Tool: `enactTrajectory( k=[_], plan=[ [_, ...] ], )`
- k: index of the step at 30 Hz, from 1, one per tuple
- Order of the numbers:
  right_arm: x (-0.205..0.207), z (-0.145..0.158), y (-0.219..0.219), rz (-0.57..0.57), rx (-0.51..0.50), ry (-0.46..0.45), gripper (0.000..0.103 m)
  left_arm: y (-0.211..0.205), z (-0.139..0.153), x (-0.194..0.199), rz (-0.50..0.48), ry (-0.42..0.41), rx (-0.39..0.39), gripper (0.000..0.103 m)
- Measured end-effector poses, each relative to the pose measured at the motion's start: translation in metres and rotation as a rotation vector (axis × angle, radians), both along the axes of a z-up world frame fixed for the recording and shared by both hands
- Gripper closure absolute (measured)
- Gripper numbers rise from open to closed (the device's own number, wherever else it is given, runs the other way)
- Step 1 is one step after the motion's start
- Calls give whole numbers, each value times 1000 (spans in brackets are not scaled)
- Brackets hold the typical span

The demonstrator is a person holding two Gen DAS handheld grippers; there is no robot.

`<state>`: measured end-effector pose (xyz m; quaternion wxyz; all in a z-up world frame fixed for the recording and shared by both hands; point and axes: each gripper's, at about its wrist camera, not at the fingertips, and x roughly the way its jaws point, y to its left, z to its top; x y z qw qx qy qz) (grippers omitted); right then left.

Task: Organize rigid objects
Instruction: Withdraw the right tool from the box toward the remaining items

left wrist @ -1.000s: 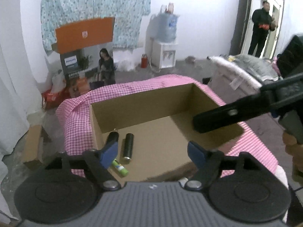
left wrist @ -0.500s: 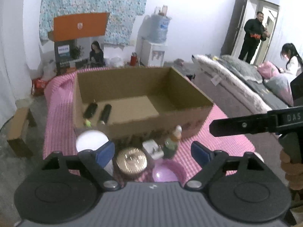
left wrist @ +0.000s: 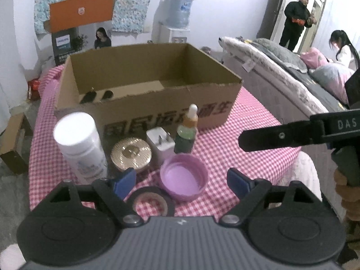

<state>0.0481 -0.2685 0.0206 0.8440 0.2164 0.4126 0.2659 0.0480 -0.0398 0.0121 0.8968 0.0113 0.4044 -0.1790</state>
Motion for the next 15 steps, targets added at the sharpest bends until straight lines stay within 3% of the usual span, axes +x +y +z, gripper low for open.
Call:
enactTrajectory(
  k=[15],
  plan=[
    [4, -22, -15, -45, -20, 69, 25, -21, -27, -7, -66, 15, 82, 14]
  ],
)
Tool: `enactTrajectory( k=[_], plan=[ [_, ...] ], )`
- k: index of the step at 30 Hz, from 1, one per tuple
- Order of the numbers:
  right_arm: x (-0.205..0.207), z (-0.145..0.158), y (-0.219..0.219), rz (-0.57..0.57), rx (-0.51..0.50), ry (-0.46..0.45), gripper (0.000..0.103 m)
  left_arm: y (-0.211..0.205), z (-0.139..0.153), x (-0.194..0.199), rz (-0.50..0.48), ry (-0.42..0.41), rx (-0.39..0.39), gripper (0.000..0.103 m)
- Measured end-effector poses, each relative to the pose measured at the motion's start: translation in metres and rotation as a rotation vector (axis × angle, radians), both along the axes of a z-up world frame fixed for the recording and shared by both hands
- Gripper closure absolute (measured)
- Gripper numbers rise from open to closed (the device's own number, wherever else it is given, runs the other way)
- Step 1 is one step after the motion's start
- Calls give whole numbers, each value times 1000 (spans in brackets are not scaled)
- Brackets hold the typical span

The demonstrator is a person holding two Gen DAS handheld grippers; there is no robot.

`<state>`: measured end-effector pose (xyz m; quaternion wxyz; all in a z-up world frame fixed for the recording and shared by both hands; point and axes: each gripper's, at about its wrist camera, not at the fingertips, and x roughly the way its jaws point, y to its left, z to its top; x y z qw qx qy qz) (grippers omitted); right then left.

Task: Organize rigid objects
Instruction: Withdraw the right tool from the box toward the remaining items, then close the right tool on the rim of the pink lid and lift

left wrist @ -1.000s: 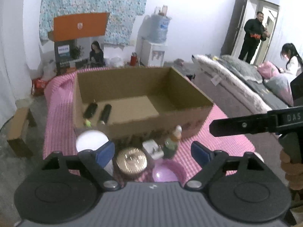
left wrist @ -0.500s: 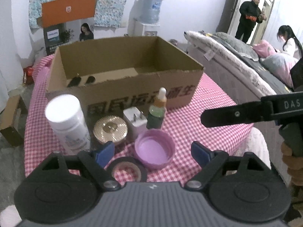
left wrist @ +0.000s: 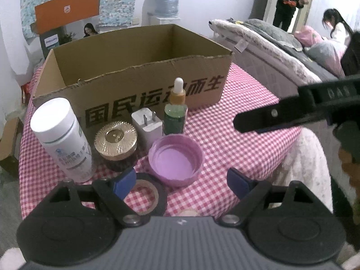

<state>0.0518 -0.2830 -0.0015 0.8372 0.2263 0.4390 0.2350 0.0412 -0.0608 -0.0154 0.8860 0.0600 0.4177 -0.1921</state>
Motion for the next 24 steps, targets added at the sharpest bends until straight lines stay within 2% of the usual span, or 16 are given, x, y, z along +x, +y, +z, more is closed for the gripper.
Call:
enactTrajectory(
  k=[6, 9, 12, 14, 22, 24],
  plan=[
    [12, -15, 1, 27, -58, 33, 25, -7, -15, -4, -26, -9, 62, 14],
    [22, -18, 10, 69, -95, 33, 28, -13, -20, -2, -28, -32, 103, 14],
    [32, -20, 22, 100, -154, 4, 40, -17, -23, 3, -32, -57, 128, 15],
    [39, -22, 31, 116, -192, -9, 52, -21, -25, 6, -39, -70, 144, 15],
    [59, -38, 59, 215, -298, -18, 81, -35, -33, 20, -72, -67, 179, 20],
    [59, -39, 62, 232, -322, -33, 84, -38, -34, 22, -82, -65, 182, 20]
  ],
)
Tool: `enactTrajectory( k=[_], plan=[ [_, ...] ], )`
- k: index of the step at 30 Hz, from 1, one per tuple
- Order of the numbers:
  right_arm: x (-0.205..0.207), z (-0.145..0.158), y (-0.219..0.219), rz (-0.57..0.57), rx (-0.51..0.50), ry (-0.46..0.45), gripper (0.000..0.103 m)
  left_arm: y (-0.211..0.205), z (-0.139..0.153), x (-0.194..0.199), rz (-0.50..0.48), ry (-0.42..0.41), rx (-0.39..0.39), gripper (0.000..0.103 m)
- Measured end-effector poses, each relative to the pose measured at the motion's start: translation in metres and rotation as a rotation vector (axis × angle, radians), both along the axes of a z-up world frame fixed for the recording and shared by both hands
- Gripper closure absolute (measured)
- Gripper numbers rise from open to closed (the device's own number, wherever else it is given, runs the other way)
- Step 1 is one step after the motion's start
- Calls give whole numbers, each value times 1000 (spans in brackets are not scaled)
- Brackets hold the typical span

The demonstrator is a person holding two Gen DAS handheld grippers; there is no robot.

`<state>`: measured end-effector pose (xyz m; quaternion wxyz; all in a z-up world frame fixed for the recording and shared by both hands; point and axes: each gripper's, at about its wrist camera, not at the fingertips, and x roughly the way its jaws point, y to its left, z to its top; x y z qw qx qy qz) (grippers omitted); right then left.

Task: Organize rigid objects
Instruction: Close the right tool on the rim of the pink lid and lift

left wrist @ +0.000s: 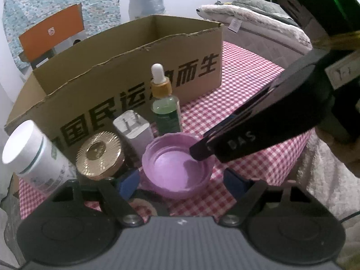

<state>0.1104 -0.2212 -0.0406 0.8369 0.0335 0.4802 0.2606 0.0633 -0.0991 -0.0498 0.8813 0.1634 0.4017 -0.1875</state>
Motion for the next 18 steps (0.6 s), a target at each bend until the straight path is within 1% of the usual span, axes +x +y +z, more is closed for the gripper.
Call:
enactTrajectory(
  k=[6, 13, 18],
  plan=[
    [0, 2, -6, 5, -33, -8, 86, -13, -4, 3, -31, 17, 2, 20],
    [-9, 2, -37, -51, -47, -4, 86, -36, -13, 5, -73, 33, 8, 20],
    [-12, 2, -54, -73, -46, 0, 86, -47, -14, 5, -94, 18, 13, 20]
  ],
)
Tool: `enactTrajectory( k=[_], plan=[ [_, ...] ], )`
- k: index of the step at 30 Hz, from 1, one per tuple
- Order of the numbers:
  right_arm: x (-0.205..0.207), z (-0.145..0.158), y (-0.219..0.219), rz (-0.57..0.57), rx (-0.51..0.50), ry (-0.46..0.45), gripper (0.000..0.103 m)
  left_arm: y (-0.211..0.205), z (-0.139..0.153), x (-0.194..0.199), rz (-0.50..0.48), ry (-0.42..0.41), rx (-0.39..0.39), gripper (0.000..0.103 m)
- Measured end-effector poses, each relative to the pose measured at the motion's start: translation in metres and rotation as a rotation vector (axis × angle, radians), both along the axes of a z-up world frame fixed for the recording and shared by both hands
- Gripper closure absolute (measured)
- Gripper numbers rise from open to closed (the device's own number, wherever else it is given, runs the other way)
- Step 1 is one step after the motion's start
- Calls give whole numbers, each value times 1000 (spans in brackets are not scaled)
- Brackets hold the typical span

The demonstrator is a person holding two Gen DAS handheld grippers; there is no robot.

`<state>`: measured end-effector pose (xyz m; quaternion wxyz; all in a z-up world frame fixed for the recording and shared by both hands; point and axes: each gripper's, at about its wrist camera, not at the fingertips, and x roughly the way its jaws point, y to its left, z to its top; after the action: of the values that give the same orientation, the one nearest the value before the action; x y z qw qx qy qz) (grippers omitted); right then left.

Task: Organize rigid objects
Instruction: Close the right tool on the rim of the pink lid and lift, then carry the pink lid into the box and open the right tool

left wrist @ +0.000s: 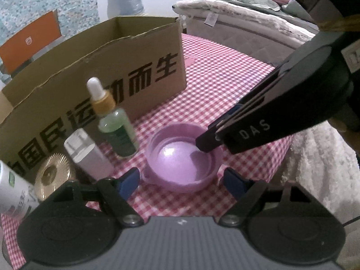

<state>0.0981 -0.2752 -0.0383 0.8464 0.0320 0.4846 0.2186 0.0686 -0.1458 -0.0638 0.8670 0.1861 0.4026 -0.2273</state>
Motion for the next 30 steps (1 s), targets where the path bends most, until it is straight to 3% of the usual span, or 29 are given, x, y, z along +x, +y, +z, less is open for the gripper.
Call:
enactTrajectory(
  k=[8, 11, 20, 25, 30],
  plan=[
    [3, -3, -1, 16, 22, 1, 84, -6, 0, 6, 0, -13, 14, 20],
    [4, -3, 0, 22, 26, 0, 84, -7, 1, 9, 1, -7, 0, 28],
    [-4, 3, -2, 10, 45, 0, 87, -10, 8, 1, -4, -47, -1, 29],
    [-15, 25, -3, -4, 48, -36, 87, -7, 28, -10, -7, -96, -26, 29],
    [-24, 66, 1, 1, 56, -119, 87, 3, 67, -14, 7, -162, -50, 29]
  ],
)
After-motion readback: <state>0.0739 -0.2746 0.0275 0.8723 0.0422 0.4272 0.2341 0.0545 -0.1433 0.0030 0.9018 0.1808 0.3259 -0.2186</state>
